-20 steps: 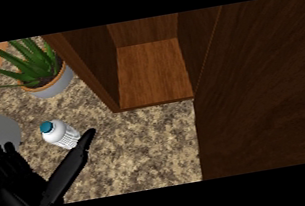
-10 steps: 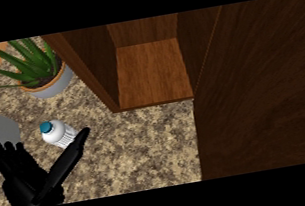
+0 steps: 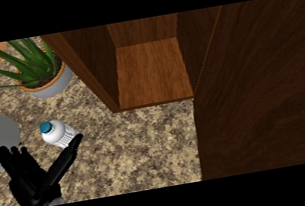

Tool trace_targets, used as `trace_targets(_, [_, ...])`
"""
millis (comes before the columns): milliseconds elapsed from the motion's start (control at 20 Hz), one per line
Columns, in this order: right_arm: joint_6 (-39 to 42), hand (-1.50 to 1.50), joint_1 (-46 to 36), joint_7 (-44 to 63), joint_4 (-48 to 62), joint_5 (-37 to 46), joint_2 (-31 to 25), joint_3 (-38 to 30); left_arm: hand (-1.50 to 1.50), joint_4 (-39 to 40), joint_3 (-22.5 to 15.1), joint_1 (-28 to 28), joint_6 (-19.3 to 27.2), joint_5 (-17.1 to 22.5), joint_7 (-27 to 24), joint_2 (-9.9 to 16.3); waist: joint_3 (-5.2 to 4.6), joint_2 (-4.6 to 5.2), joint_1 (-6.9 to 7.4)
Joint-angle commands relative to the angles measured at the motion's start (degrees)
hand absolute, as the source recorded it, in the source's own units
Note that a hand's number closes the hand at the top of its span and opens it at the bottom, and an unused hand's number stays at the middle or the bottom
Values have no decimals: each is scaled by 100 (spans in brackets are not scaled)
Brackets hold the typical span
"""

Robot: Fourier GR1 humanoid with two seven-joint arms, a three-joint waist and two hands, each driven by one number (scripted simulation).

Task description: Pick up the bottled water, place it into the cabinet and close the cabinet

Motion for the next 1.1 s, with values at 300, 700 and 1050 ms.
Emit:
trace_targets(300, [248, -150, 921, -130, -1091, -349, 10, -151, -150, 2247, 923, -747, -1042, 967, -1690, -6, 10, 3, -48])
trace_targets(700, [256, -150, 506, -183, -748, -352, -71, -460, -150, 3684, 1481, -1666, -1724, 1193, -2224, 83, 15, 21, 11])
trace_targets(1050, [360, -150, 654, -413, -651, -397, -55, -601, -150, 4593, 1799, -1994, -3080, 1526, -2941, 141, 9, 34, -13])
